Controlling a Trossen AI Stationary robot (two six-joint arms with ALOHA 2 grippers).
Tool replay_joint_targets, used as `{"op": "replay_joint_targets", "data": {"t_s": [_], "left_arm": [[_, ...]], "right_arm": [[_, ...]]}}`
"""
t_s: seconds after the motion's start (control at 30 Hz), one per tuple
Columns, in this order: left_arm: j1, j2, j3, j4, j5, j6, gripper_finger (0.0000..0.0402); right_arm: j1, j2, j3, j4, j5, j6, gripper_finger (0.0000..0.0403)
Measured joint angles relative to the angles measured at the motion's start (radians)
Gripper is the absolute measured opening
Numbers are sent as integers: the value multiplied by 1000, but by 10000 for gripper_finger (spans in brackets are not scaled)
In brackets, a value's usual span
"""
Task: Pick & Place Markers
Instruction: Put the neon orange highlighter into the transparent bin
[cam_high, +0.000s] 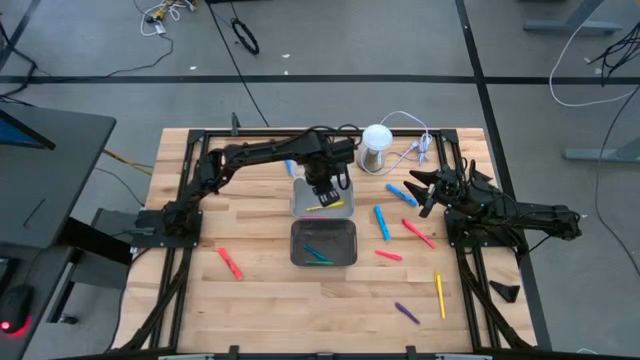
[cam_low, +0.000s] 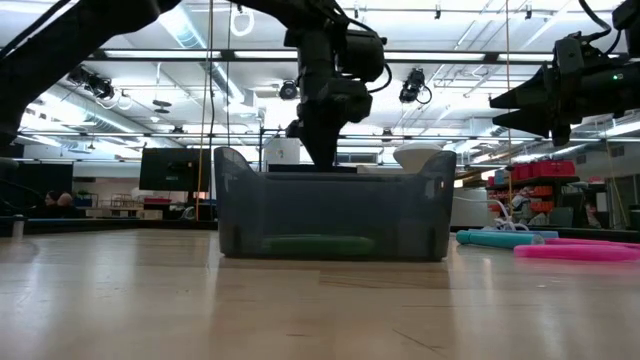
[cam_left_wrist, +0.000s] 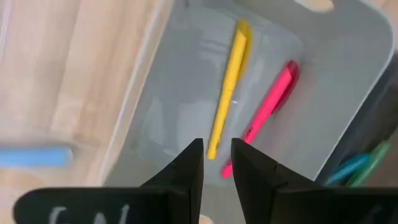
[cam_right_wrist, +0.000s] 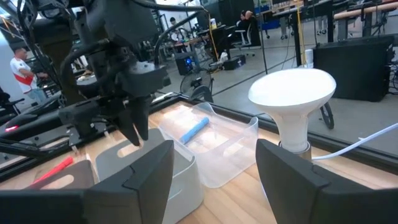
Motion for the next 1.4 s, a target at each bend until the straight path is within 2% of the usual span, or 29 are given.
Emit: {"op": "replay_joint_targets", "data": {"t_s": [0.27,0.63,1.03,1.13,1.4], "left_arm": [[16,-3,0,-17,-1,-393,87],[14,-36,0,-43,-2,-497,92],[-46,-126,-7,-117,-81,-758,166],[-69,-142,-42,-117,-94,-840,175],[-128,-250,-243,-82,-83,-1070,179]], "right_arm": [[0,0,0,0,0,0,231],[0,0,0,0,0,0,231],[0,0,0,0,0,0,231],[0,0,0,0,0,0,231],[0,0,0,0,0,0,231]]}}
